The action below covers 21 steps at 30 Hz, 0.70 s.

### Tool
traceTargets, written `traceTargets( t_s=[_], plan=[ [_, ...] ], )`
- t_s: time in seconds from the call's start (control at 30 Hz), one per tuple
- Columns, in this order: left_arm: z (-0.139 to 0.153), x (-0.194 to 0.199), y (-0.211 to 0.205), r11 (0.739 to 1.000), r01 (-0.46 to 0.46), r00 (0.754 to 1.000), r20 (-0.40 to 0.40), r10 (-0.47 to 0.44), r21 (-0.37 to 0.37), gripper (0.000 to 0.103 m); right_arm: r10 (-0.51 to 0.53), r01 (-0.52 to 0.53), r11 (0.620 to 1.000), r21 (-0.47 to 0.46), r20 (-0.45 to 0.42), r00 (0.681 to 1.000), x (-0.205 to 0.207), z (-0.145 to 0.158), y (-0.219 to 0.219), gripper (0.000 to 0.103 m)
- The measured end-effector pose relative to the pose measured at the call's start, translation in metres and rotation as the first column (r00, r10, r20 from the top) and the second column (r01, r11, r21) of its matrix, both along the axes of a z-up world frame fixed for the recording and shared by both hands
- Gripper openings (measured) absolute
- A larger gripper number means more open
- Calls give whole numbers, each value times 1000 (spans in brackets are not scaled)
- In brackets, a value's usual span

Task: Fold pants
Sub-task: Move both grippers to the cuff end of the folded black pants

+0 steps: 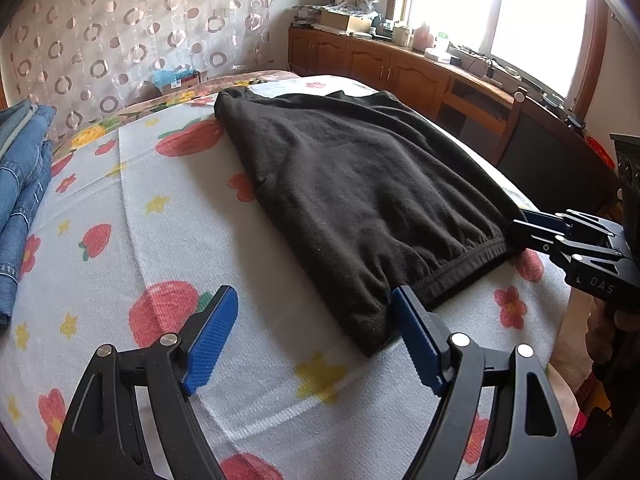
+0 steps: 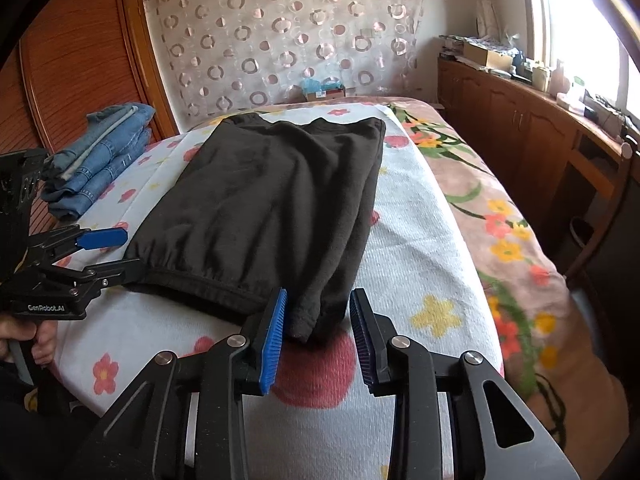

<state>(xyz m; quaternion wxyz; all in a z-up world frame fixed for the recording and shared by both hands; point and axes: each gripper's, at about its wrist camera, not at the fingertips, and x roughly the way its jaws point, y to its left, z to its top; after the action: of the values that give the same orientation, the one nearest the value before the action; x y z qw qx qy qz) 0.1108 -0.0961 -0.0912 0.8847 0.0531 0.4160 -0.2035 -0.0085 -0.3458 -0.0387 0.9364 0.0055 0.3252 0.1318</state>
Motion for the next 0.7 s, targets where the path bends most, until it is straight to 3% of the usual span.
traceTargets(
  t_s=[0.1, 0.53, 0.57, 0.63, 0.7],
  plan=[
    [0, 0, 0, 1000, -1, 1000, 2, 1, 1, 80, -21, 21, 1000, -20, -2, 1000, 2, -2, 1, 40],
    [0, -2, -7, 1000, 11, 1000, -7, -11, 23, 85, -26, 25, 1000, 10, 25, 999, -1, -7, -9, 41],
    [0, -2, -8, 1000, 8, 1000, -13, -8, 18, 85, -24, 23, 1000, 13, 21, 1000, -1, -6, -9, 40],
    [1, -2, -7, 1000, 8, 1000, -22, -8, -3, 85, 1, -2, 1000, 21, 13, 1000, 0, -6, -10, 29],
    [1, -3, -8, 1000, 5, 1000, -28, -5, -9, 85, 10, -10, 1000, 10, 16, 1000, 0, -6, -9, 28]
  ],
)
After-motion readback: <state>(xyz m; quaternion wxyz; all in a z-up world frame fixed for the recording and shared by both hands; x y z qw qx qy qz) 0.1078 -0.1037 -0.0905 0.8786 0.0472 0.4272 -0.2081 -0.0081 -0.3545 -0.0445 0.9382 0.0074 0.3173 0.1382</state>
